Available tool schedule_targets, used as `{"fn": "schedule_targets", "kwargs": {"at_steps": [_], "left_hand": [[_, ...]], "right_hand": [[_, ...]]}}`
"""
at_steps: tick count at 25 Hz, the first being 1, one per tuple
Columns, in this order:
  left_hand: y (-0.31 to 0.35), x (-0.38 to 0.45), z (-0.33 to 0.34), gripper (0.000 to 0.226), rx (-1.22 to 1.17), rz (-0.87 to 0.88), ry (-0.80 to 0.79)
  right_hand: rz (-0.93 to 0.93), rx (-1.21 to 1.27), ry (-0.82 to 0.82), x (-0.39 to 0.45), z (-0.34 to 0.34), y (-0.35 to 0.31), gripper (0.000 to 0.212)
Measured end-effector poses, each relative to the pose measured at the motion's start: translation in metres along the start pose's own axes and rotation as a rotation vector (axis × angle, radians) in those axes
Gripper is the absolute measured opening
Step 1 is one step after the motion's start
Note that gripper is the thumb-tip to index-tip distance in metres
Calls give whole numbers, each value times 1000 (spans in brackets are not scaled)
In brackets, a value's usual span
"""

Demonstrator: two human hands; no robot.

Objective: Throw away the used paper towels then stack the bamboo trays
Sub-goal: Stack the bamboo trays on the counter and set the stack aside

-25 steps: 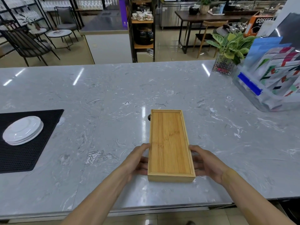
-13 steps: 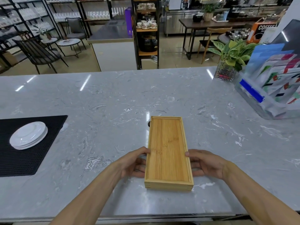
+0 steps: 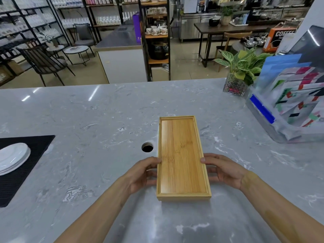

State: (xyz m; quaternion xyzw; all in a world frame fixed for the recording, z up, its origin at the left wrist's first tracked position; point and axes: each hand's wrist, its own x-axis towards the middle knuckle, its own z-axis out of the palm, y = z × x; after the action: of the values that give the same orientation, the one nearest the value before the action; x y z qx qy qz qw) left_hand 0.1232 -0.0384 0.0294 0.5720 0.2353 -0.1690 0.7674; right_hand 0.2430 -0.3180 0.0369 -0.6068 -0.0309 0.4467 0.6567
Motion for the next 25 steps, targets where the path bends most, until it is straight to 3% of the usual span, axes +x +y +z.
{"fn": "schedule_targets", "kwargs": {"at_steps": [13, 25], "left_hand": [[73, 109, 105, 20, -29, 86, 82], [161, 220, 110, 25, -18, 138, 154]], "right_hand": [[-80, -66, 51, 39, -130, -86, 53], [-161, -9, 126, 138, -184, -166, 36]]}}
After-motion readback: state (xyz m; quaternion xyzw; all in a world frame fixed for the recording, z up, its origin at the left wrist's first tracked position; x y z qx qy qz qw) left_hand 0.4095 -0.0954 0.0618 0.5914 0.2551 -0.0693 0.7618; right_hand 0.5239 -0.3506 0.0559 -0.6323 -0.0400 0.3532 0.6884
